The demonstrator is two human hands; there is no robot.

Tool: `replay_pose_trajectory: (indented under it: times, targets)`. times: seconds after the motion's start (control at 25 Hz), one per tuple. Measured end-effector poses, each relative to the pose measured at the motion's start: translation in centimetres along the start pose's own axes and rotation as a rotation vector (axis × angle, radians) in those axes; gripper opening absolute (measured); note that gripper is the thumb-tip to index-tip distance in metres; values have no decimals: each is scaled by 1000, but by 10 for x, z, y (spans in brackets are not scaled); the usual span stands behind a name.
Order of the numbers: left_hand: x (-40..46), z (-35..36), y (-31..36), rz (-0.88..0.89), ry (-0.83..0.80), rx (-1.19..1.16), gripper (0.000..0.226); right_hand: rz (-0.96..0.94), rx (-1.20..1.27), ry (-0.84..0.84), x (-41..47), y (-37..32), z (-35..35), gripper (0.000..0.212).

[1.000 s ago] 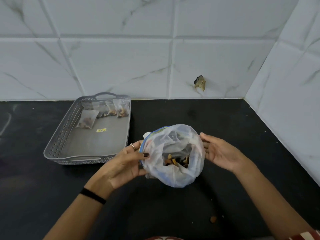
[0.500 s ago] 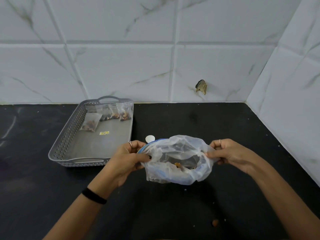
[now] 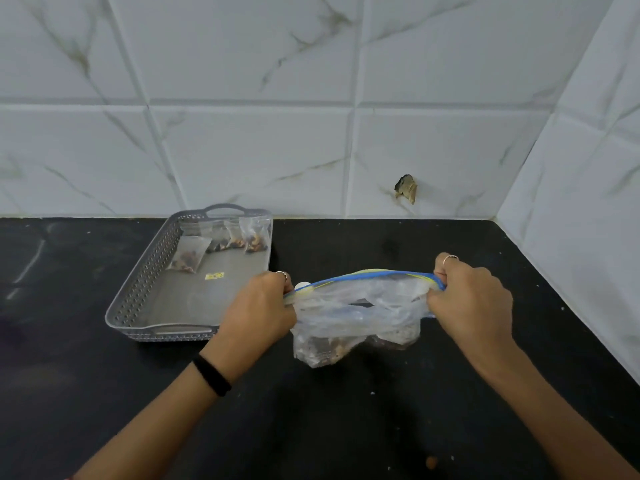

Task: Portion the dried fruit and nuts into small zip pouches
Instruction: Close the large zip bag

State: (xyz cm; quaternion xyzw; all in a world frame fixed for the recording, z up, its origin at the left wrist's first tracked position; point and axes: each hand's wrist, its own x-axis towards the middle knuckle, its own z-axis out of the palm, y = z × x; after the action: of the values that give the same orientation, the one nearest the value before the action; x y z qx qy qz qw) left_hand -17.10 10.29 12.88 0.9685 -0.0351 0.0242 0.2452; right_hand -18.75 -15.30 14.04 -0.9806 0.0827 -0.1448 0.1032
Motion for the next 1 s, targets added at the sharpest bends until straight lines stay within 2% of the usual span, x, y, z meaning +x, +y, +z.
replay_pose_trajectory:
  times: [0.04, 0.08, 0.2, 0.28, 0.4, 0.56, 0.68, 0.8, 1.0]
  targets:
    - [4, -2, 3, -21, -35, 13, 10, 14, 3, -9, 4, 0, -1, 16]
    - [8, -4, 5, -69, -97, -87, 10, 61, 98, -63, 10, 4, -3, 15]
    - [14, -14, 9, -248, -308, -711, 14, 269, 663, -419, 27, 21, -10, 14]
    - [14, -18, 9, -292, -297, -899, 13, 323, 980, -601, 28, 30, -18, 20]
    - [13, -18, 11, -298, -265, -975, 12, 328, 1176, -696, 27, 41, -26, 24]
    - [13, -16, 11, -302, -295, -1059, 16, 400, 1272, -683, 25, 50, -29, 24]
    - [15, -17, 11, -298, -249, -1005, 14, 431, 1251, -618, 24, 52, -31, 20]
    - [17, -15, 13, -279, -188, -880, 17, 412, 1110, -521, 22, 46, -32, 8]
    - [20, -15, 18, -192, -73, -642, 20, 350, 811, -310, 28, 37, -27, 14]
